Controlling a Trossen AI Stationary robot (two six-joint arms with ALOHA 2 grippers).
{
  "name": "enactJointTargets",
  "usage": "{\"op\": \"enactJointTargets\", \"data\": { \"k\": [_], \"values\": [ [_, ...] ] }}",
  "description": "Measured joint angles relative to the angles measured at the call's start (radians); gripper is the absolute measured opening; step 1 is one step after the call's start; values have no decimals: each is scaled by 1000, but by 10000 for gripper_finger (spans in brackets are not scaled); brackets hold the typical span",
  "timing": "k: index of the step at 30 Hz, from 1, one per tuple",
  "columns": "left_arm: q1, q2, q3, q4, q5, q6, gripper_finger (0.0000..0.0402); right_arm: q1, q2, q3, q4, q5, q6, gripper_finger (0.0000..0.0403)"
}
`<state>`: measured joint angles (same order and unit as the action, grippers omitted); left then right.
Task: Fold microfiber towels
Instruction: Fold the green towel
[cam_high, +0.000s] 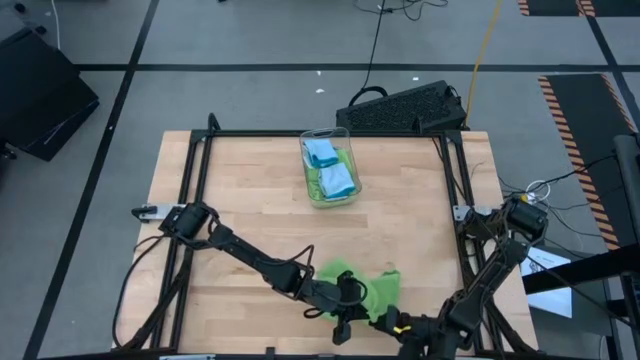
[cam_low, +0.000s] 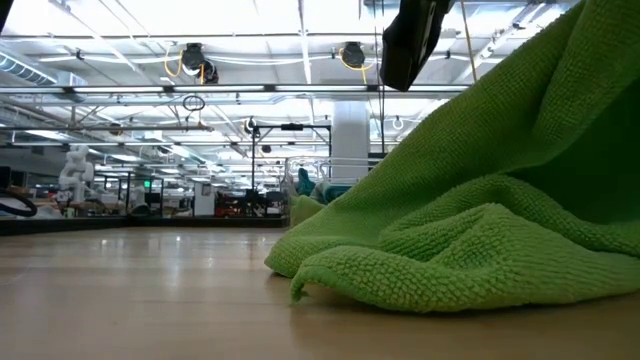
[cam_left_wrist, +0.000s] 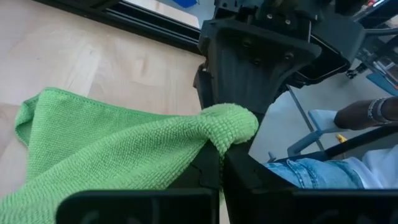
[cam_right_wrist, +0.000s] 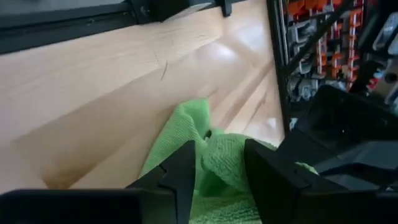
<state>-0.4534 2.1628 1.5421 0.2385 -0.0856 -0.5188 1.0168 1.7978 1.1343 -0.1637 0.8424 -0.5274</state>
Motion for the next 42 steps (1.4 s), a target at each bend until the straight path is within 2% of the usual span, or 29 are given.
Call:
{"op": "enactJointTargets", "data": {
  "k": [6,14,20,24,32,34,37,42],
  "values": [
    [0,0,0,2,3,0,7,0,0,0,1,0,-45,99],
    [0,0,0,2,9,11,8,3,0,0,2,-5,-35,8],
    [1,0,0,4,3,79,19,12,-8,0,24,-4,12,6],
    [-6,0,0,7,-54,173,20,12,-28,0,24,-1,82,4],
    [-28,0,0,3,-166,259,23,12,-108,-1,4,4,256,2],
    [-32,0,0,3,-232,256,35,12,-129,-1,-19,50,341,2],
    [-37,0,0,3,-333,248,74,12,-175,-1,-98,130,515,1],
    [-50,-1,0,-32,-517,300,162,13,-261,-11,-294,149,761,1]
  ]
}}
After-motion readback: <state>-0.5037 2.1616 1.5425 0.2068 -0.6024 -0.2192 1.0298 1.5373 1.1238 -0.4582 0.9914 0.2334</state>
